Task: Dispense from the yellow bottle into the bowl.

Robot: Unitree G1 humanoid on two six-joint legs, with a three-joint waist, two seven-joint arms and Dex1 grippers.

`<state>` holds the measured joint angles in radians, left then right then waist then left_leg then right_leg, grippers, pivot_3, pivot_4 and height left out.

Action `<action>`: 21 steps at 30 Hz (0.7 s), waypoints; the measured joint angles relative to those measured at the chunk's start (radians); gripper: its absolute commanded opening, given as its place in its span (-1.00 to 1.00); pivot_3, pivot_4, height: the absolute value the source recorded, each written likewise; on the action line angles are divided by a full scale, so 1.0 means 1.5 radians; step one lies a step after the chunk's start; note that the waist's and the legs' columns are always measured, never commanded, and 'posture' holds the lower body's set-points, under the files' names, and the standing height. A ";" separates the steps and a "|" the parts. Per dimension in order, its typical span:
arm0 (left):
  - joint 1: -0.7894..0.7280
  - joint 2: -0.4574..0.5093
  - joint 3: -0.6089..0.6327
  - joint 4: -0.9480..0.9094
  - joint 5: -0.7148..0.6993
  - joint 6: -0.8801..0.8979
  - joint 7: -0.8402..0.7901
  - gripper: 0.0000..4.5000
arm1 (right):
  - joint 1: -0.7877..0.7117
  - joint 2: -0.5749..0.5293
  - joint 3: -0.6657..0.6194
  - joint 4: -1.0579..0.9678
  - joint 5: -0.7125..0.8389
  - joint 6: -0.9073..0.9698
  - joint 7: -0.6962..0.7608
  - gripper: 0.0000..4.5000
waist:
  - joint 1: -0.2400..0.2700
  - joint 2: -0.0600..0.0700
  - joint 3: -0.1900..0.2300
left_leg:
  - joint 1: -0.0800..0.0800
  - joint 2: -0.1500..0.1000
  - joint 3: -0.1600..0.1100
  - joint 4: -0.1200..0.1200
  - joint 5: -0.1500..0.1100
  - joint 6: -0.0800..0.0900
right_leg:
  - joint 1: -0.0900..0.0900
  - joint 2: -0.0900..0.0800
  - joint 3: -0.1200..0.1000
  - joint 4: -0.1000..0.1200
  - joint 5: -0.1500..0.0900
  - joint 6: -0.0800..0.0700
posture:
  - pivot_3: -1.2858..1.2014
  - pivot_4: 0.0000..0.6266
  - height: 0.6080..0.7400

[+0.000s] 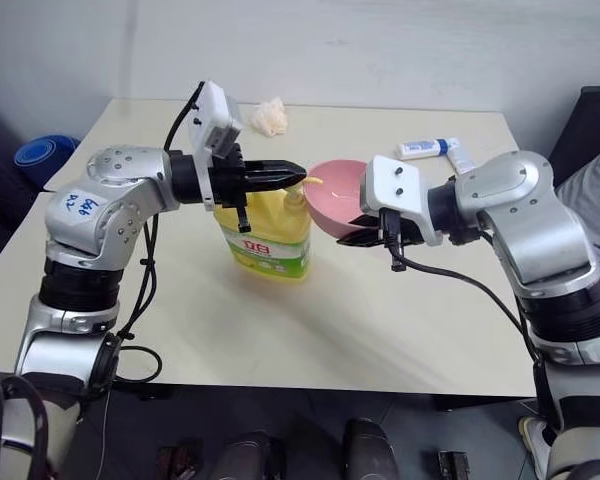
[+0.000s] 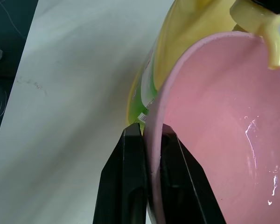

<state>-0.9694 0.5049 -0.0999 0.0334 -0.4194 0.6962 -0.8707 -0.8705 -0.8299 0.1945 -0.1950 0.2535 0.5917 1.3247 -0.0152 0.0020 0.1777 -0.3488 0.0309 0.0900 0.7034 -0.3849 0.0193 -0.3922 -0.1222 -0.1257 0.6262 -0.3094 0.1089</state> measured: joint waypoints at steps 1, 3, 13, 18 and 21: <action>0.000 -0.002 0.001 0.003 -0.001 0.001 -0.001 -0.99 | 0.001 0.000 0.000 0.000 0.000 0.000 -0.001 -1.00 | 0.001 0.000 0.000 | 0.000 0.000 0.000 0.000 0.000 0.000 | 0.000 0.000 0.000 0.000 0.000 0.000 | 0.03 -0.52 1.00; 0.001 -0.003 0.002 0.005 -0.003 0.005 -0.005 -0.99 | 0.004 0.000 0.000 0.000 0.000 0.000 -0.001 -1.00 | 0.003 0.000 -0.001 | 0.001 0.000 0.001 0.000 0.000 0.000 | 0.000 0.000 0.001 0.000 0.000 0.000 | 0.03 -0.52 1.00; -0.006 -0.022 0.017 0.020 -0.007 0.016 -0.001 -0.99 | 0.017 -0.004 0.000 0.000 -0.002 0.004 -0.003 -1.00 | 0.009 0.000 -0.002 | 0.004 0.000 0.002 -0.002 0.000 0.000 | 0.002 0.000 0.003 0.000 0.000 0.000 | 0.03 -0.52 1.00; -0.033 -0.033 0.021 0.040 -0.007 0.035 0.005 -0.99 | 0.018 -0.004 0.000 0.000 -0.007 0.003 -0.007 -1.00 | 0.009 0.000 -0.002 | 0.002 0.000 0.002 -0.002 0.000 0.000 | 0.000 0.000 0.003 0.000 0.000 0.000 | 0.03 -0.52 1.00; -0.055 -0.038 0.021 0.057 -0.004 0.040 0.007 -0.99 | 0.019 -0.004 0.000 0.001 -0.010 0.002 -0.009 -1.00 | 0.009 -0.001 -0.002 | -0.002 -0.001 0.002 -0.001 0.000 0.000 | -0.003 0.001 0.002 0.000 0.000 0.000 | 0.03 -0.52 1.00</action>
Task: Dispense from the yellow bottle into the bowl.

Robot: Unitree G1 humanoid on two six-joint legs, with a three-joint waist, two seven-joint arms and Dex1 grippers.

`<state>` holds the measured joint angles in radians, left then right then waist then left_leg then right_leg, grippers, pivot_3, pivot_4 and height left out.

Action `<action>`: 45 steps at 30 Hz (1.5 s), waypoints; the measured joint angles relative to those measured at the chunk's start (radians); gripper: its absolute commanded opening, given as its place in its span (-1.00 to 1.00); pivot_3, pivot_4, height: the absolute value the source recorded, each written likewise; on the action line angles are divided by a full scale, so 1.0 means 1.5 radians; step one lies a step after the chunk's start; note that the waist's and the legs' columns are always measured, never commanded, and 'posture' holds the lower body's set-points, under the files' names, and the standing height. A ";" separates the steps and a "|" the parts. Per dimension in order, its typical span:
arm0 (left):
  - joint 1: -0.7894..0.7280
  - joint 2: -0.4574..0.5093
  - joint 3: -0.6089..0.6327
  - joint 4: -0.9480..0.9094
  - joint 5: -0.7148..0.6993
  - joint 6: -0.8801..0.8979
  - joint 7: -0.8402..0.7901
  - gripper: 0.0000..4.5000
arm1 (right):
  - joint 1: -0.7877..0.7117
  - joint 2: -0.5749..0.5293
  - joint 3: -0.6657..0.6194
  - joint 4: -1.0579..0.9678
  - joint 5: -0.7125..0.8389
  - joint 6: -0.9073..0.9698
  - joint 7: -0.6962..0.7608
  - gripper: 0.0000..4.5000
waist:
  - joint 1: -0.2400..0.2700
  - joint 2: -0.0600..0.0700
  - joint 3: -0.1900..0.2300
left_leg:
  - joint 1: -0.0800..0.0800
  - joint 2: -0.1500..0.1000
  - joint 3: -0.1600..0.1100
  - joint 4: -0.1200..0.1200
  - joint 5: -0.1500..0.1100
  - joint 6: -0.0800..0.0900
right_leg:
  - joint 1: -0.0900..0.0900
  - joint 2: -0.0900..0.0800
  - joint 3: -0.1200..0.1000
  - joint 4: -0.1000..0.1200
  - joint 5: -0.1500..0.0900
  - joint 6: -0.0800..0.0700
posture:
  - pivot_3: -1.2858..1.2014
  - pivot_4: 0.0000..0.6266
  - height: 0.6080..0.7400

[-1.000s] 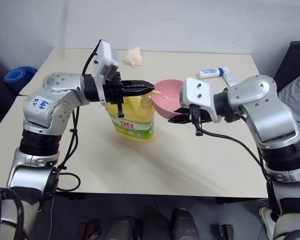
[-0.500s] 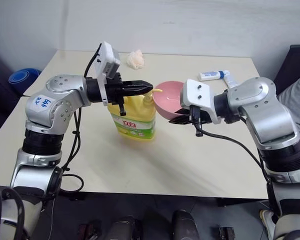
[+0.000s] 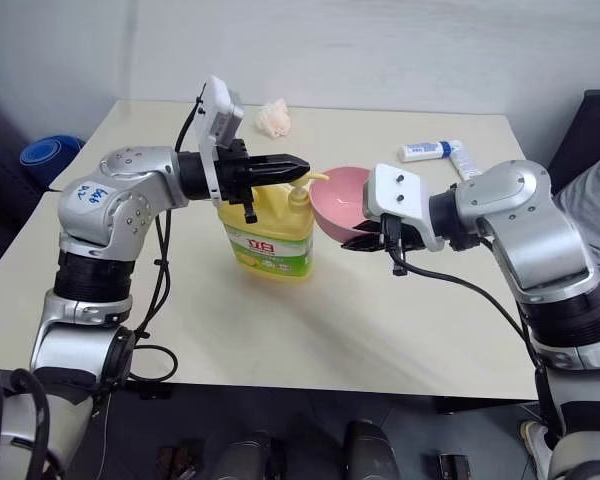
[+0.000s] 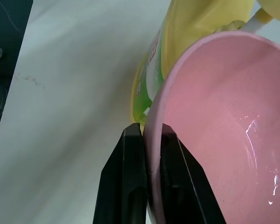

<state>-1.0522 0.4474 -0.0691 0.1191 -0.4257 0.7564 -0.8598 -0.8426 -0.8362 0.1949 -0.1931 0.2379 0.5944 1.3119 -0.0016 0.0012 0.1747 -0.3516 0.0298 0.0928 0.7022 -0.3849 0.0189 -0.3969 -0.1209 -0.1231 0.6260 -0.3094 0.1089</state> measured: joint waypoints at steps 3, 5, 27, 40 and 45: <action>-0.010 0.000 -0.003 0.009 0.004 0.001 0.000 -0.99 | 0.003 0.000 0.001 0.000 -0.002 0.000 0.000 -1.00 | 0.000 0.000 0.000 | -0.001 0.000 0.000 0.000 0.000 0.000 | 0.000 0.001 0.000 -0.001 0.000 0.000 | 0.03 -0.52 1.00; -0.013 0.000 -0.007 0.009 0.006 0.000 -0.001 -0.99 | 0.004 0.000 0.001 0.000 -0.002 0.000 -0.002 -1.00 | 0.000 0.000 0.000 | -0.001 0.000 0.000 0.000 0.000 0.000 | 0.000 0.001 0.000 -0.001 0.000 0.000 | 0.03 -0.52 1.00; 0.024 0.023 -0.045 -0.015 0.027 -0.009 -0.033 -0.99 | 0.006 0.000 0.001 -0.003 -0.001 0.010 -0.009 -1.00 | 0.000 0.000 0.000 | 0.009 0.002 0.001 -0.002 0.000 -0.001 | 0.007 0.001 0.004 0.000 0.000 0.000 | 0.03 -0.52 1.00; 0.088 -0.033 0.022 0.008 -0.030 -0.050 -0.063 -0.99 | 0.074 -0.002 -0.011 0.011 -0.003 -0.058 -0.023 -1.00 | 0.000 -0.002 0.001 | -0.003 0.002 0.000 0.002 0.000 -0.001 | -0.003 0.002 0.002 0.001 0.000 0.000 | 0.03 -0.52 1.00; 0.077 0.008 0.131 -0.002 -0.090 -0.133 -0.116 -0.99 | 0.151 0.002 -0.046 0.125 -0.021 -0.207 -0.047 -1.00 | -0.001 -0.003 0.001 | -0.011 0.000 0.000 0.002 0.000 -0.001 | -0.011 0.002 0.000 0.001 0.000 0.000 | 0.03 -0.52 1.00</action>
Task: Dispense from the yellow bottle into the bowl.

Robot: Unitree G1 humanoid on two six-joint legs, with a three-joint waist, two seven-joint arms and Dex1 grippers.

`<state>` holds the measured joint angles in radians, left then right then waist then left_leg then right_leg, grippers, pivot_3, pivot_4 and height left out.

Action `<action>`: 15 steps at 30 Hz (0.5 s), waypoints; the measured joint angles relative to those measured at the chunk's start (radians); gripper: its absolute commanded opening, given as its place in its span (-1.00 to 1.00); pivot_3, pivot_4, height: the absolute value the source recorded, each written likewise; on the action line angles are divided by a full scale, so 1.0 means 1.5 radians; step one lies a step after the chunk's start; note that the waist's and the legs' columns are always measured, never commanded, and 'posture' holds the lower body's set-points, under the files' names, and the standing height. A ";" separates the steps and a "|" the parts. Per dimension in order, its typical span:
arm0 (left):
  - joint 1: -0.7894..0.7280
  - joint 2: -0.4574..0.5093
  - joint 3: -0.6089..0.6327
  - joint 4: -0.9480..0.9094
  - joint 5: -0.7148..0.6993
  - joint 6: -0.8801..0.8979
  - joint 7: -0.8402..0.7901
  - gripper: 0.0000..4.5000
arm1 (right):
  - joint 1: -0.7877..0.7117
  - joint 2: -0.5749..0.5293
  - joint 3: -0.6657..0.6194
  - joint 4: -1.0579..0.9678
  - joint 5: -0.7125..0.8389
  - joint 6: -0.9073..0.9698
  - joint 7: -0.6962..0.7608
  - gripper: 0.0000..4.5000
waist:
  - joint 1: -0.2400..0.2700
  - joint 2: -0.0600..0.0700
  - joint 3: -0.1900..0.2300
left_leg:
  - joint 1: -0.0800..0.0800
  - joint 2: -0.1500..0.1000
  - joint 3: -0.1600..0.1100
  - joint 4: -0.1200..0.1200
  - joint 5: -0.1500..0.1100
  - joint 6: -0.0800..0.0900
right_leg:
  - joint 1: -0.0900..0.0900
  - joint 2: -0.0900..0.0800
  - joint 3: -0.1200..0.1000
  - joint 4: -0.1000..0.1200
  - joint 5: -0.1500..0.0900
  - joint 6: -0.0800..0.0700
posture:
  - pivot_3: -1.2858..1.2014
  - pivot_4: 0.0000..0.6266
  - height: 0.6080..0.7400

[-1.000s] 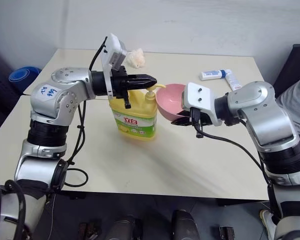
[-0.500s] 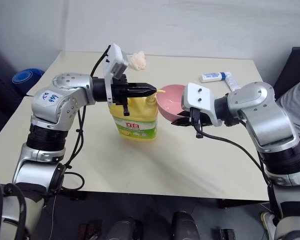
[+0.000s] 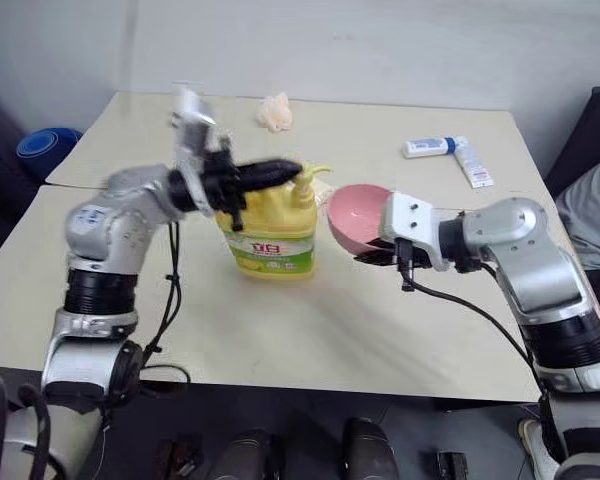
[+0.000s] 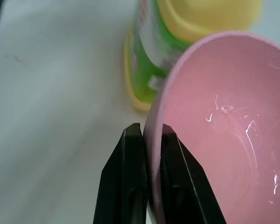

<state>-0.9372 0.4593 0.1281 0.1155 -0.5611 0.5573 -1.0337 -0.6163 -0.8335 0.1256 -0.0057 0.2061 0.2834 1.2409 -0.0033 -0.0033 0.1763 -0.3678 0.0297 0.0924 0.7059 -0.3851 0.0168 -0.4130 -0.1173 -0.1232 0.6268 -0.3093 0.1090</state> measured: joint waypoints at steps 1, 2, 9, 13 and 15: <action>0.004 0.012 0.015 -0.004 -0.007 -0.010 -0.010 -0.99 | 0.010 0.000 -0.004 0.032 -0.005 -0.028 -0.003 -1.00 | 0.000 0.000 0.000 | 0.000 0.000 0.000 0.000 0.000 0.000 | 0.000 0.000 -0.001 0.000 0.000 0.000 | 0.03 -0.52 1.00; 0.011 0.023 0.026 -0.014 -0.015 -0.016 -0.020 -0.99 | 0.019 0.001 -0.008 0.065 -0.012 -0.053 -0.006 -1.00 | -0.001 0.000 0.000 | -0.001 0.000 0.000 0.000 0.000 0.000 | 0.000 0.000 -0.001 0.000 0.000 0.000 | 0.03 -0.52 1.00; 0.245 0.119 0.026 -0.102 -0.005 -0.090 -0.116 -1.00 | 0.026 0.057 -0.008 0.403 -0.079 -0.286 -0.057 -0.86 | -0.010 0.001 0.001 | 0.000 0.001 0.000 0.002 0.000 0.000 | 0.001 0.000 -0.001 0.001 0.000 0.000 | 0.03 -0.52 1.00; 0.375 0.129 0.035 -0.129 0.013 -0.138 -0.115 -0.72 | 0.009 0.087 -0.009 0.520 -0.104 -0.378 -0.085 -0.28 | -0.016 0.002 0.001 | 0.000 0.003 -0.001 0.002 0.000 0.000 | 0.001 -0.001 -0.001 0.001 0.000 0.000 | 0.03 -0.52 1.00; 0.434 0.123 0.043 -0.132 0.029 -0.172 -0.095 -0.46 | 0.007 0.092 -0.010 0.559 -0.107 -0.408 -0.089 0.02 | -0.016 0.002 0.001 | 0.000 0.004 -0.001 0.002 0.000 0.000 | 0.001 -0.001 -0.001 0.001 0.000 0.000 | 0.03 -0.52 1.00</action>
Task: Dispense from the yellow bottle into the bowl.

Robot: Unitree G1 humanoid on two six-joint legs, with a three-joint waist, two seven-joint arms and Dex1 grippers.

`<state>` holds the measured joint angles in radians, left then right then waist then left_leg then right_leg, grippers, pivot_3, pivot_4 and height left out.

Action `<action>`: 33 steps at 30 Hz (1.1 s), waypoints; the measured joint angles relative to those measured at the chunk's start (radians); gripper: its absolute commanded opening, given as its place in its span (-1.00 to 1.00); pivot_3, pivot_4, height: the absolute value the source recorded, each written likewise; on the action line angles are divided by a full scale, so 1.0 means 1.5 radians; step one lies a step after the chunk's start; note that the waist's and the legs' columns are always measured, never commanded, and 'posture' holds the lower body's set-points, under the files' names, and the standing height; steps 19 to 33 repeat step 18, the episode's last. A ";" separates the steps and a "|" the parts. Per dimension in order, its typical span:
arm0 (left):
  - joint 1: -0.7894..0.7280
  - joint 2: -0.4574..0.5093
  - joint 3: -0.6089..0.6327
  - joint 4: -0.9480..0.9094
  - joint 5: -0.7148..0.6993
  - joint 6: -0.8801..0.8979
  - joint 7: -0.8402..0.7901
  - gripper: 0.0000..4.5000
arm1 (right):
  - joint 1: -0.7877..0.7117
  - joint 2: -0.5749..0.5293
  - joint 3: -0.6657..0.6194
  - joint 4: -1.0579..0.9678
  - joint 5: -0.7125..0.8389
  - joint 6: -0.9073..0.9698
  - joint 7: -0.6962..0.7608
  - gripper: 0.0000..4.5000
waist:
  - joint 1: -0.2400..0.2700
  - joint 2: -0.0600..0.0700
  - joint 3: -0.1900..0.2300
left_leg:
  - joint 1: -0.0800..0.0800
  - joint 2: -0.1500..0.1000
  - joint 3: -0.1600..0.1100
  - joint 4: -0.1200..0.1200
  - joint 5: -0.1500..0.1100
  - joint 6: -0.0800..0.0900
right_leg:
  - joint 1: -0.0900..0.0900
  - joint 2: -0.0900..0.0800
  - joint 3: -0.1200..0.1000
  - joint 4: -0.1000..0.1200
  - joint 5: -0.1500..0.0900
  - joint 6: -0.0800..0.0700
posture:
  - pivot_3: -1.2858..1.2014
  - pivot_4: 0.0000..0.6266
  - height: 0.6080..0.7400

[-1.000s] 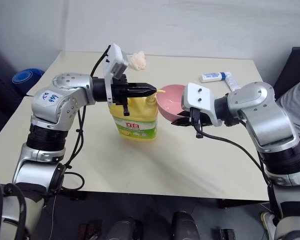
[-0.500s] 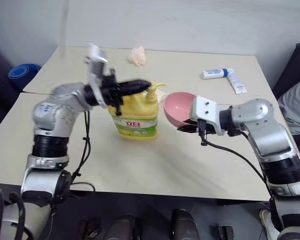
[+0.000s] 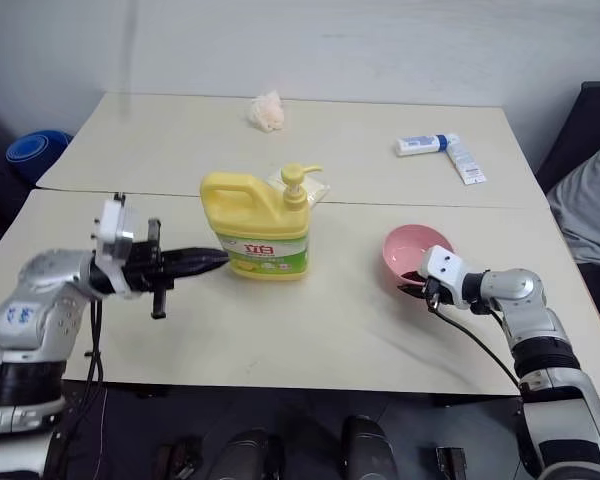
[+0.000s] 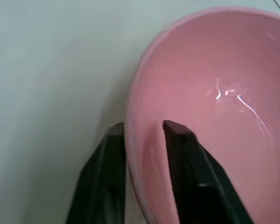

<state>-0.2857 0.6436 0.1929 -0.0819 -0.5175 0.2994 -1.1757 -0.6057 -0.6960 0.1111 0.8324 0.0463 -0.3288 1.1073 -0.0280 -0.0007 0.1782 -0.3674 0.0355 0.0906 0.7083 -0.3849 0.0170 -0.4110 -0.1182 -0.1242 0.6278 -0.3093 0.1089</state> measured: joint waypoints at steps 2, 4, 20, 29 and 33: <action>0.040 -0.008 0.003 0.003 0.015 -0.024 0.022 -0.16 | 0.002 0.001 -0.006 0.023 0.003 -0.020 0.002 0.34 | 0.002 0.000 0.000 | 0.000 0.000 0.000 0.000 0.000 0.000 | 0.000 0.000 0.000 0.000 0.000 0.000 | 0.03 -0.52 1.00; 0.065 -0.010 0.007 0.007 0.031 -0.059 0.039 0.11 | 0.012 0.005 -0.032 0.022 0.029 -0.044 0.016 0.66 | 0.002 0.000 0.000 | 0.000 0.000 0.000 0.001 0.000 0.000 | 0.001 -0.001 0.000 0.000 0.000 0.000 | 0.03 -0.52 1.00; 0.225 -0.002 0.012 0.096 0.192 -0.351 0.104 0.98 | 0.374 0.021 -0.144 -0.456 0.244 -0.034 0.084 1.00 | 0.017 0.001 0.000 | 0.004 -0.001 0.002 -0.001 0.000 0.001 | 0.003 -0.002 0.001 0.000 0.000 0.000 | 0.03 -0.52 1.00; 0.225 -0.002 0.012 0.096 0.192 -0.351 0.104 0.98 | 0.374 0.021 -0.144 -0.456 0.244 -0.034 0.084 1.00 | 0.017 0.001 0.000 | 0.004 -0.001 0.002 -0.001 0.000 0.001 | 0.003 -0.002 0.001 0.000 0.000 0.000 | 0.03 -0.52 1.00; 0.225 -0.002 0.012 0.096 0.192 -0.351 0.104 0.98 | 0.374 0.021 -0.144 -0.456 0.244 -0.034 0.084 1.00 | 0.017 0.001 0.000 | 0.004 -0.001 0.002 -0.001 0.000 0.001 | 0.003 -0.002 0.001 0.000 0.000 0.000 | 0.03 -0.52 1.00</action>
